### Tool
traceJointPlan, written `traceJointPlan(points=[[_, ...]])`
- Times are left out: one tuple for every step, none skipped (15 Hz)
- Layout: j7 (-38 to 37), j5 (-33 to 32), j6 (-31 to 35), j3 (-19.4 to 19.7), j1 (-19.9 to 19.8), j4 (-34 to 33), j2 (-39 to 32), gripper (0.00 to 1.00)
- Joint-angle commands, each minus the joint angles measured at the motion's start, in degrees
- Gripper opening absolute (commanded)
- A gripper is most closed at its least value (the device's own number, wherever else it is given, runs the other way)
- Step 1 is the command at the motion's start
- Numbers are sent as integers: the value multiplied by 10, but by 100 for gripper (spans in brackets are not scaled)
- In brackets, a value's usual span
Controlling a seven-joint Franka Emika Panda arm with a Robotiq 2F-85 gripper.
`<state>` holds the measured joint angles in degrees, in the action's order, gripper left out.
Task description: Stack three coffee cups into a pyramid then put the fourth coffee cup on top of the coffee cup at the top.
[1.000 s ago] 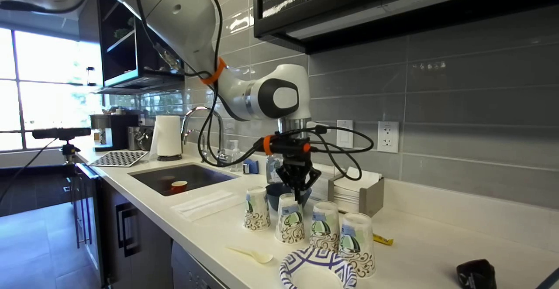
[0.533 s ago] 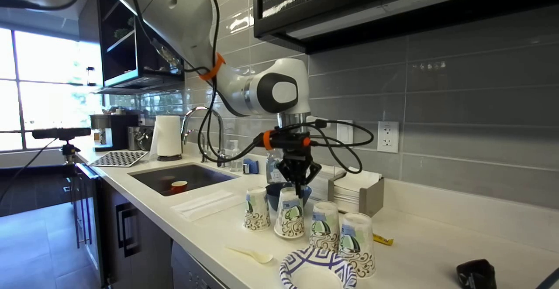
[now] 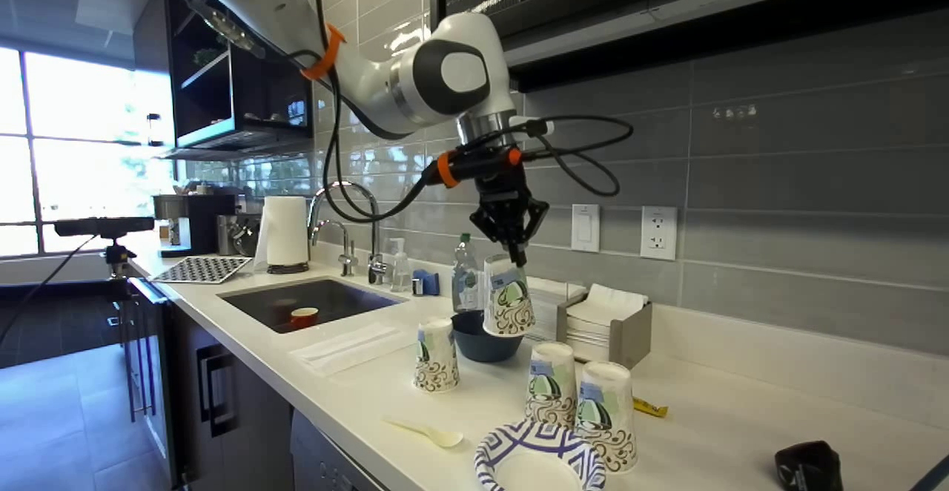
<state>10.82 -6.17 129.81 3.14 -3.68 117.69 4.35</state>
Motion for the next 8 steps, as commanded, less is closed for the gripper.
traceJointPlan(points=[[-27,-35,-15,6,-7,-15,34,1],[-17,-27,-28,7,-6,-21,38,1],[-10,-16,-8,7,-2,-12,29,1],[-10,-16,-11,9,-3,-13,33,2],[-10,-16,-11,9,-2,-13,34,2],[-10,-16,-11,8,-2,-12,32,2],[-10,-16,-11,8,-2,-11,31,2],[-26,-35,-8,8,-6,-15,25,1]])
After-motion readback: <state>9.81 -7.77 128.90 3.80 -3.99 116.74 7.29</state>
